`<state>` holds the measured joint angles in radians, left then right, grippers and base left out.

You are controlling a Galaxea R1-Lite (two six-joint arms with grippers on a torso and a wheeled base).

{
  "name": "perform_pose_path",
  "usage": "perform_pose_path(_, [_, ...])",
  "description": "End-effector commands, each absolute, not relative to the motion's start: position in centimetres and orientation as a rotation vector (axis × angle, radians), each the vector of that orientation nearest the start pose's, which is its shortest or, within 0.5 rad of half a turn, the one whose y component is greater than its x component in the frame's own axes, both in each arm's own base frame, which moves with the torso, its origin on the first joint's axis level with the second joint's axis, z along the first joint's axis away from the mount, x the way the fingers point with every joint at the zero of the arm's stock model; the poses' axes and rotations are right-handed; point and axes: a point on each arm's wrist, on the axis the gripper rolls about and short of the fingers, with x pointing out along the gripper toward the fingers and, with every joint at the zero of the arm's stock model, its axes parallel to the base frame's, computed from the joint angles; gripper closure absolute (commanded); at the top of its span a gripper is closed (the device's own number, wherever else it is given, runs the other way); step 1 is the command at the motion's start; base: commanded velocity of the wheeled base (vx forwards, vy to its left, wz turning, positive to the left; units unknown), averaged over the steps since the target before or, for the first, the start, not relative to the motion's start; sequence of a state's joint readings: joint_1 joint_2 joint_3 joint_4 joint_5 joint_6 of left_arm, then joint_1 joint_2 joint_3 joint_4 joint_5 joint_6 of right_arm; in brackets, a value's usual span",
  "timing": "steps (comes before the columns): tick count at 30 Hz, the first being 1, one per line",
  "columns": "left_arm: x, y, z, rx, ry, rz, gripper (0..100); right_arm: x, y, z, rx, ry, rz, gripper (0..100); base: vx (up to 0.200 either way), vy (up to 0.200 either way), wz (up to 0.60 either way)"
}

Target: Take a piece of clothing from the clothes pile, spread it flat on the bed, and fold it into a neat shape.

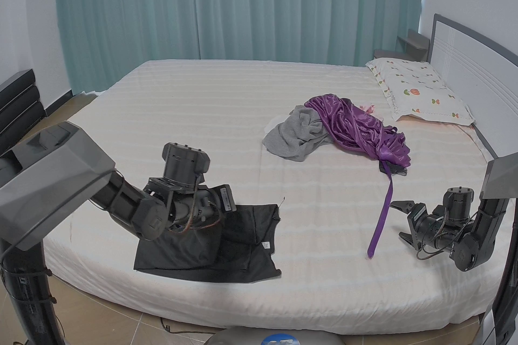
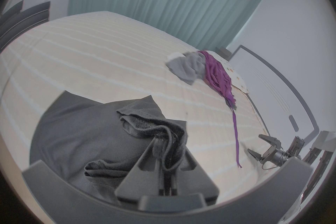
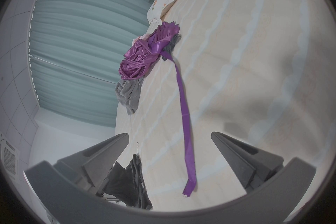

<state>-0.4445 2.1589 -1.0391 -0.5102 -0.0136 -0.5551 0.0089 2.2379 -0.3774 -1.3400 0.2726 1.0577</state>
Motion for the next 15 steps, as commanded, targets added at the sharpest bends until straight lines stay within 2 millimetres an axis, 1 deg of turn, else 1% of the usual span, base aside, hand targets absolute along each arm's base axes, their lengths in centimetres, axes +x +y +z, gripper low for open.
perform_pose_path(1, [36.1, -19.0, 4.7, -0.375, 0.744, -0.283, 100, 29.5, 1.2, -0.4, 1.090, 0.623, -0.017, 0, 0.000, 0.000, 0.00])
perform_pose_path(3, [36.1, -19.7, 4.3, -0.367, 0.751, -0.295, 100, 29.3, 1.3, -0.5, 1.090, 0.629, -0.014, 0, 0.000, 0.000, 0.00])
perform_pose_path(5, [36.1, -19.9, 4.1, -0.365, 0.753, -0.294, 100, 29.4, 1.3, -0.5, 1.089, 0.628, -0.016, 0, 0.000, 0.000, 0.00])
perform_pose_path(6, [36.1, -20.5, 3.8, -0.357, 0.754, -0.294, 100, 29.3, 1.3, -0.5, 1.089, 0.629, -0.017, 0, 0.000, 0.000, 0.00])
perform_pose_path(9, [36.1, -21.0, 3.5, -0.348, 0.756, -0.292, 100, 29.3, 1.3, -0.5, 1.089, 0.631, -0.017, 0, 0.000, 0.000, 0.00])
perform_pose_path(10, [36.0, -21.1, 3.5, -0.347, 0.756, -0.293, 0, 29.3, 1.3, -0.5, 1.089, 0.629, -0.017, 0, 0.000, 0.000, 0.00])
perform_pose_path(15, [35.7, -21.6, 3.7, -0.380, 0.757, -0.294, 0, 29.3, 1.3, -0.6, 1.087, 0.634, -0.017, 0, 0.000, 0.000, 0.00])
